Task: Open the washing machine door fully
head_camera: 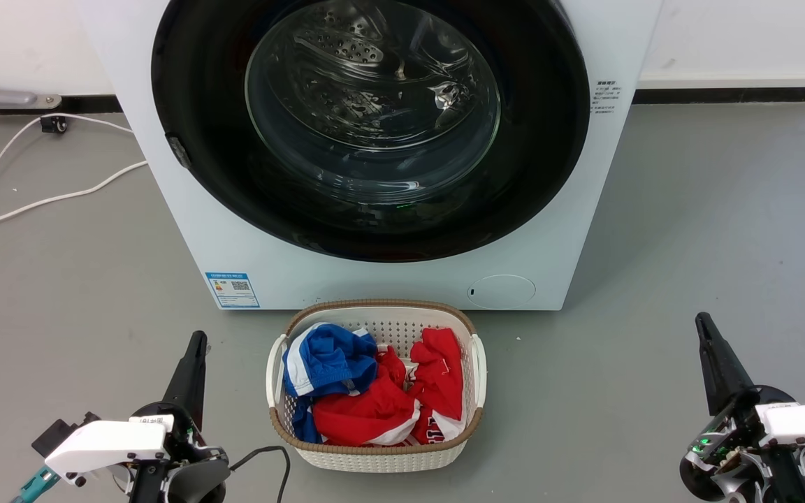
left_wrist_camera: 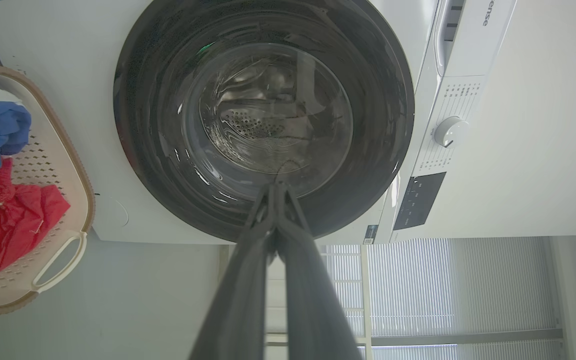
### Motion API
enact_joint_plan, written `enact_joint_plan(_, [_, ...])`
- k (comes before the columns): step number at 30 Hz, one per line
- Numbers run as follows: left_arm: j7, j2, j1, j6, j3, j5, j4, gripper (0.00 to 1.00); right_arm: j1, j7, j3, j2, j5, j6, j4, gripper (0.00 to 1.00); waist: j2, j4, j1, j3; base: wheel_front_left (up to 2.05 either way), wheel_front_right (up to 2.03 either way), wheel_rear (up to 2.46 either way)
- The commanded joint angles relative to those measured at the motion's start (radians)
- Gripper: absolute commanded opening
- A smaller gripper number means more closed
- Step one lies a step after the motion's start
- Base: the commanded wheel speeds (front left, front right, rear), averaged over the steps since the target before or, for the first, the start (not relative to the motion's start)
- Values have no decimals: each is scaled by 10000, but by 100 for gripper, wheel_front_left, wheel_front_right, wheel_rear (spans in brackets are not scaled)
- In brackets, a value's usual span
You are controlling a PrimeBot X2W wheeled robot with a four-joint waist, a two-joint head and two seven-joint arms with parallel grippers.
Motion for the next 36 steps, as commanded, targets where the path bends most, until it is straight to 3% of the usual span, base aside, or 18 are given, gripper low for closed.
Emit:
enact_joint_plan(1, [33, -24, -86, -24, 39, 19, 4, 0, -124, 30, -13, 35, -44, 0, 12, 0, 0, 0, 0, 0, 0, 0, 0])
enact_joint_plan(36, [45, -32, -87, -24, 48, 34, 4, 0, -128, 49, -35, 51, -75, 0, 14, 0, 0, 0, 0, 0, 0, 0, 0])
